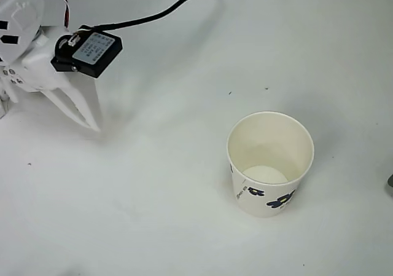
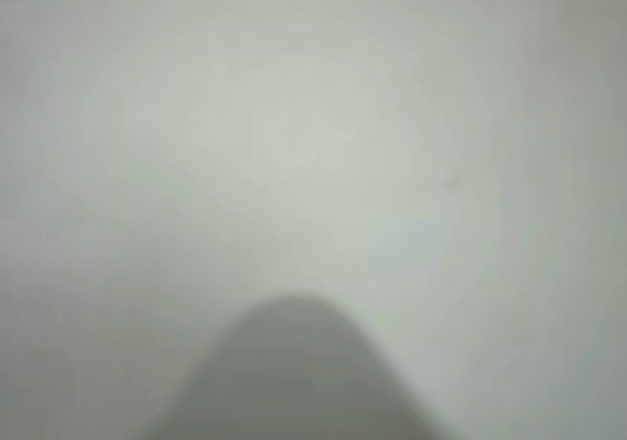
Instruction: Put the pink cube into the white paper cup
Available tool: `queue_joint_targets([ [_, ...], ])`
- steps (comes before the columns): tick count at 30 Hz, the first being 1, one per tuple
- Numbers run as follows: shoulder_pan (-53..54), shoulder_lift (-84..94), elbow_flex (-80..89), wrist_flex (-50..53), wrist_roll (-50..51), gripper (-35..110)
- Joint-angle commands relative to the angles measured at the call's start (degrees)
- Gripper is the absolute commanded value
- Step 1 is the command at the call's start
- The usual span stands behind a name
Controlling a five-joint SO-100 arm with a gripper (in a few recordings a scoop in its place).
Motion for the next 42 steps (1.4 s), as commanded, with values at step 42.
queue_joint_targets([
  [42, 33.0, -64.4, -46.1, -9.1, -28.4, 0],
])
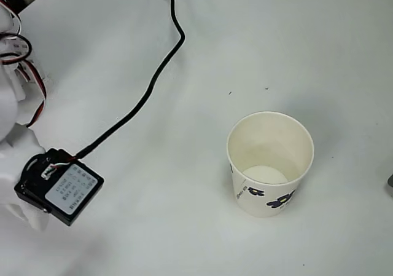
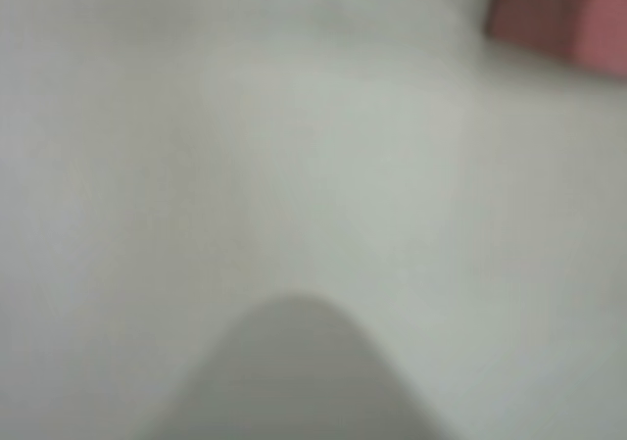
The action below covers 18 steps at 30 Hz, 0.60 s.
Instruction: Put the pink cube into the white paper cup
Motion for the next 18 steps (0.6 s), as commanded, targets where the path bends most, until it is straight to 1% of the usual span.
queue_joint_targets([
  [1, 1.4, -1.4, -6.6, -0.7, -1.8, 0],
  [3, 1.4, -4.2, -9.1, -0.7, -2.7, 0],
  [12, 2.4, -10.2, -14.7, -2.1, -3.7, 13],
  [18, 3.1, -13.3, -20.5, -1.8, -5.0, 17],
])
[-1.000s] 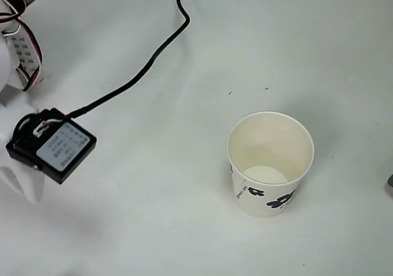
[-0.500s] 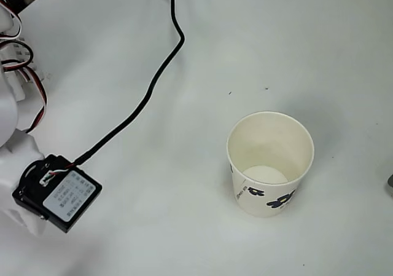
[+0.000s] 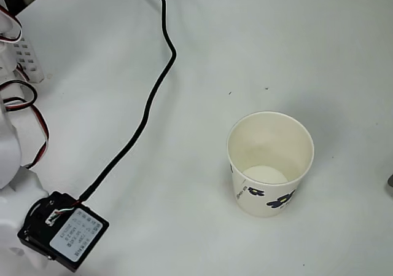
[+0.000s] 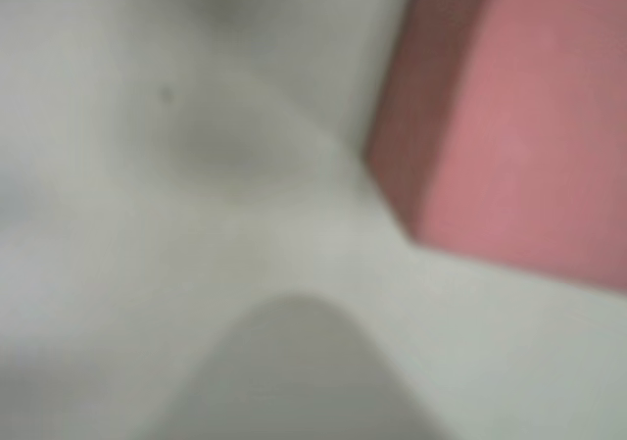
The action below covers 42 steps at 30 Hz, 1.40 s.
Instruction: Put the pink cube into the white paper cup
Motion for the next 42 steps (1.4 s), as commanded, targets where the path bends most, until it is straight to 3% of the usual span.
queue_joint_targets([
  [1, 1.5, 0.4, -8.0, -0.1, -1.4, 17],
  [15, 1.1, -6.1, -21.6, 4.4, -2.3, 21],
  [28, 0.2, -7.6, -21.1, 4.0, -3.8, 45],
  [42, -0.9, -14.0, -27.2, 4.0, -4.1, 46],
])
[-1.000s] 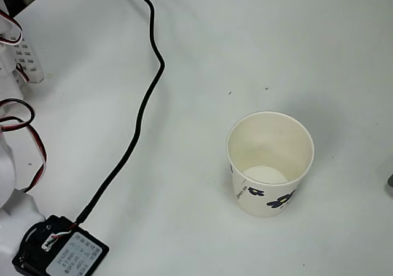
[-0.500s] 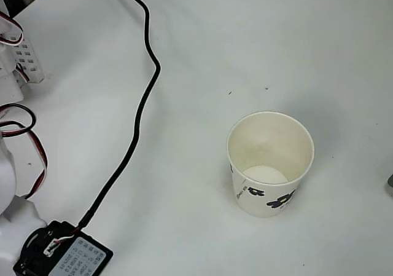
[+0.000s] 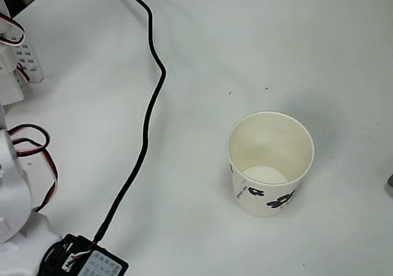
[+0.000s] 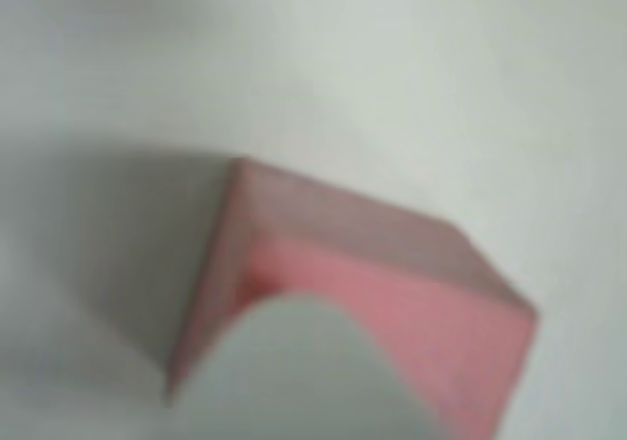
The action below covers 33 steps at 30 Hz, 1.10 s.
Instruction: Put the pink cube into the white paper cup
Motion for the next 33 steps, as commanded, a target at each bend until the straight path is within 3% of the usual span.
queue_joint_targets([
  [1, 0.1, 1.4, -6.8, 0.8, -0.9, 46],
  [20, 0.4, -8.2, -11.2, 0.6, -0.9, 44],
  [30, 0.1, -8.5, -11.0, 0.9, -0.6, 16],
  [33, 0.1, -8.5, -11.2, 0.9, -0.5, 15],
])
